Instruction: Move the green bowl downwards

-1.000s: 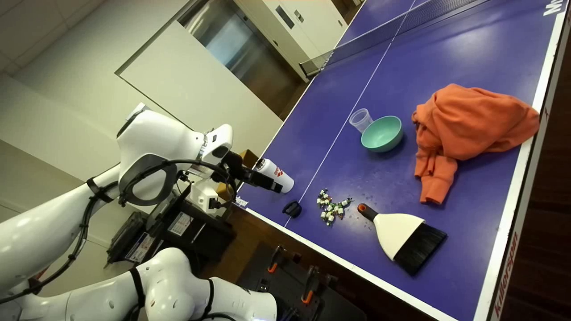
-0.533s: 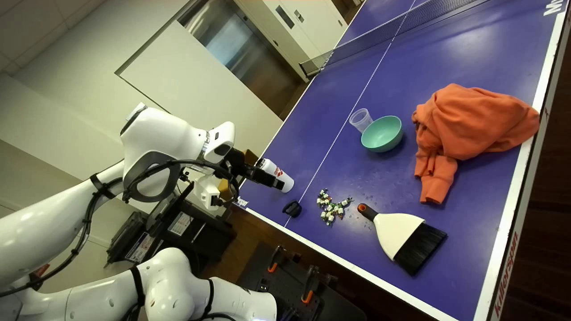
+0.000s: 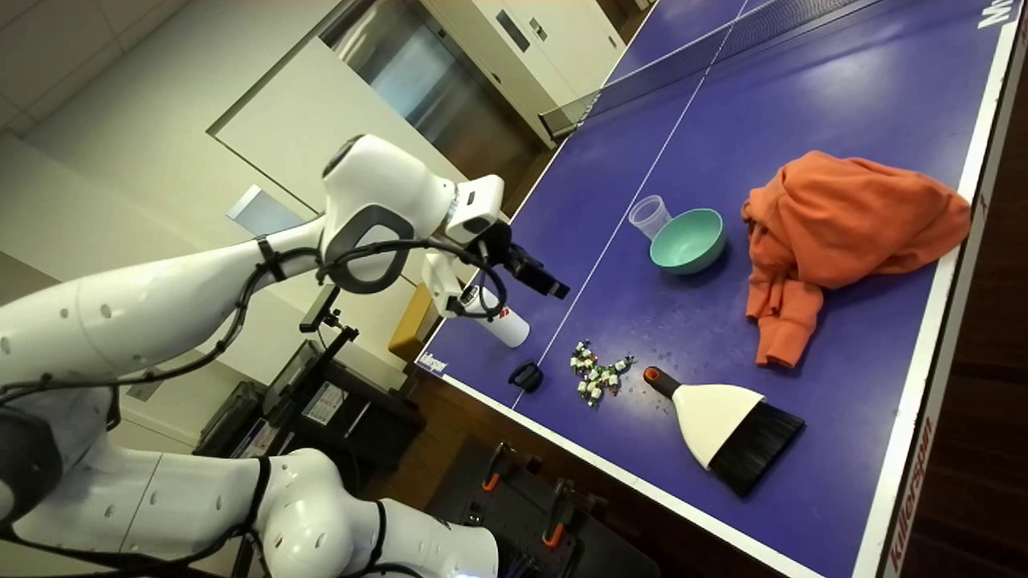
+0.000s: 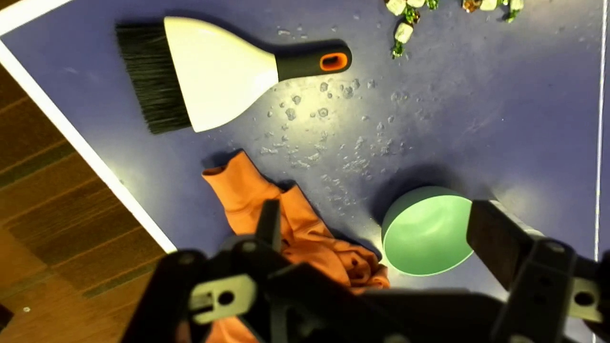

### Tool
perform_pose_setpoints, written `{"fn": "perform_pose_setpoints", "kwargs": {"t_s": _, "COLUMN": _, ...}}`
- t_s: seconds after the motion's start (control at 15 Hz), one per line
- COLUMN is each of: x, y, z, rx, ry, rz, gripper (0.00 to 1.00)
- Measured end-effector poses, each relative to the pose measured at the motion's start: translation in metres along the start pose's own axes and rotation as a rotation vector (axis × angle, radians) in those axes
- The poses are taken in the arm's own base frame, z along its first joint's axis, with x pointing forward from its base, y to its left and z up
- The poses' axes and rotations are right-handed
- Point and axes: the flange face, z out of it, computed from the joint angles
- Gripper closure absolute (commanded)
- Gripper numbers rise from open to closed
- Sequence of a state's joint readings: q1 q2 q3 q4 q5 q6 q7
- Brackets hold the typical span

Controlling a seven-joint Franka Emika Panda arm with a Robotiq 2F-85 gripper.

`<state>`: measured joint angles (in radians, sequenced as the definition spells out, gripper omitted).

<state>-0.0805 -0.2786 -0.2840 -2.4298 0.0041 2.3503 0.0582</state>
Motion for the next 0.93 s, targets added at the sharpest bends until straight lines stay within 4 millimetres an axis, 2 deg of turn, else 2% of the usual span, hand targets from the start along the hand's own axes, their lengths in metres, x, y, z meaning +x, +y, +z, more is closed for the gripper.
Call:
{"fn": "perform_pose_setpoints", "kwargs": {"t_s": 0.27, "x": 0.062, "y": -0.023, "z": 0.041, "rx": 0.035, "ry": -0.042, "rz": 0.085, "gripper": 0.00}}
{"fn": "perform_pose_setpoints", "kwargs": {"t_s": 0.53, "x": 0.115, "y": -0.050, "z": 0.097, "rx": 0.027, "ry": -0.096, "rz": 0.125, "gripper": 0.00}}
{"fn": "perform_pose_setpoints", "kwargs": {"t_s": 0.67, "x": 0.130, "y": -0.056, "z": 0.119, "rx": 0.014, "ry": -0.116, "rz": 0.130, "gripper": 0.00}}
{"fn": "perform_pose_setpoints", "kwargs": {"t_s": 0.73, "x": 0.134, "y": -0.056, "z": 0.123, "rx": 0.011, "ry": -0.119, "rz": 0.130, "gripper": 0.00}}
{"fn": "perform_pose_setpoints", "kwargs": {"t_s": 0.93, "x": 0.137, "y": -0.054, "z": 0.120, "rx": 0.011, "ry": -0.117, "rz": 0.133, "gripper": 0.00}}
